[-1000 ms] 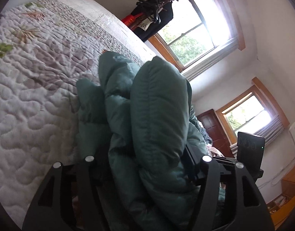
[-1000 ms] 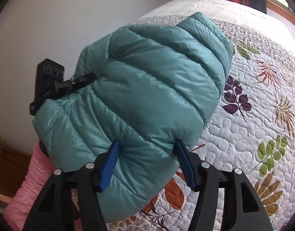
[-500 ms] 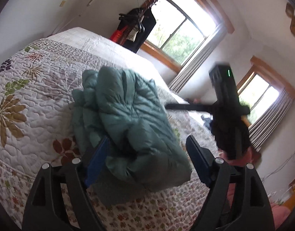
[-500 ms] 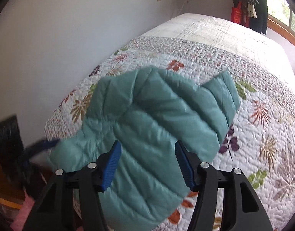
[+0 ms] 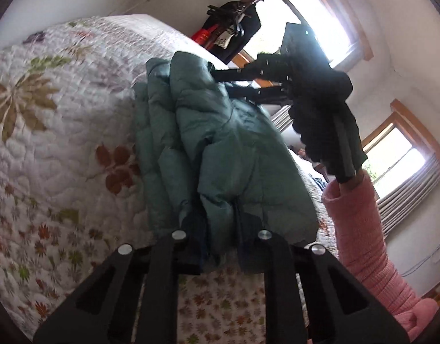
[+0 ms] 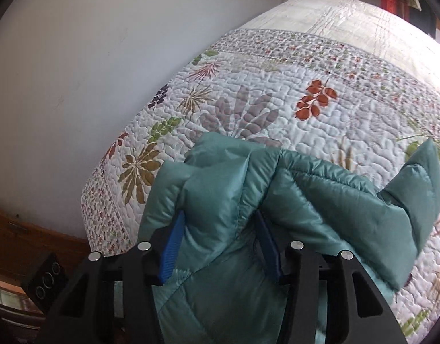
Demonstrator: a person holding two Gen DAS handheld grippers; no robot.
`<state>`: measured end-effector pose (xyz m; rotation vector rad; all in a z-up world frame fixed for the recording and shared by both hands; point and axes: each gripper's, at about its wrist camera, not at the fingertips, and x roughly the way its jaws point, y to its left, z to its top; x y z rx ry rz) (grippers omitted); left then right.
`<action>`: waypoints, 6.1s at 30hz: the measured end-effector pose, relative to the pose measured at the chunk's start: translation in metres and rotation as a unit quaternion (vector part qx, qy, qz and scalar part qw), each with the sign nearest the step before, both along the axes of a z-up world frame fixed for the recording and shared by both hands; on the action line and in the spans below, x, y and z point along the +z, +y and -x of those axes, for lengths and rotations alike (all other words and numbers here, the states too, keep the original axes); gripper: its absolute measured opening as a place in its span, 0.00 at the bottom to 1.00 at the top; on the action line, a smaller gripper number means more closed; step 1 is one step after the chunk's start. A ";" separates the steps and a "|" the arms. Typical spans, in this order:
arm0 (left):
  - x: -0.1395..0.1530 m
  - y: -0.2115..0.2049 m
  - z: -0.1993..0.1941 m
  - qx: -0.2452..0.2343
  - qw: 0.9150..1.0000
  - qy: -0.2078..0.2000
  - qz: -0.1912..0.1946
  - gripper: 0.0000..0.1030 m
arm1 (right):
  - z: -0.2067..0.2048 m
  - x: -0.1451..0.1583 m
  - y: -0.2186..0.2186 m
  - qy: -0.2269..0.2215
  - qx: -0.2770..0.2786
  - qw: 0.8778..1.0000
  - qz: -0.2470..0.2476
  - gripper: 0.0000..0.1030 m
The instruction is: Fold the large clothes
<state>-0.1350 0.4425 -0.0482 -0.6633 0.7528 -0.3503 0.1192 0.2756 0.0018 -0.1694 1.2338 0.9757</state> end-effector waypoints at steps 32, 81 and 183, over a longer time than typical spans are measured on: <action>0.089 -0.004 -0.109 -0.006 0.990 -0.052 -0.128 0.45 | 0.117 0.023 -0.118 -0.022 0.027 0.998 -0.059 0.50; -0.044 0.025 -0.120 -0.113 0.983 0.091 0.109 0.97 | 0.049 -0.080 -0.178 0.199 -0.121 0.952 -0.199 0.92; 0.042 -0.246 -0.030 -0.017 0.961 0.019 -0.274 0.97 | 0.196 0.028 -0.409 -0.178 -0.372 0.911 0.023 0.96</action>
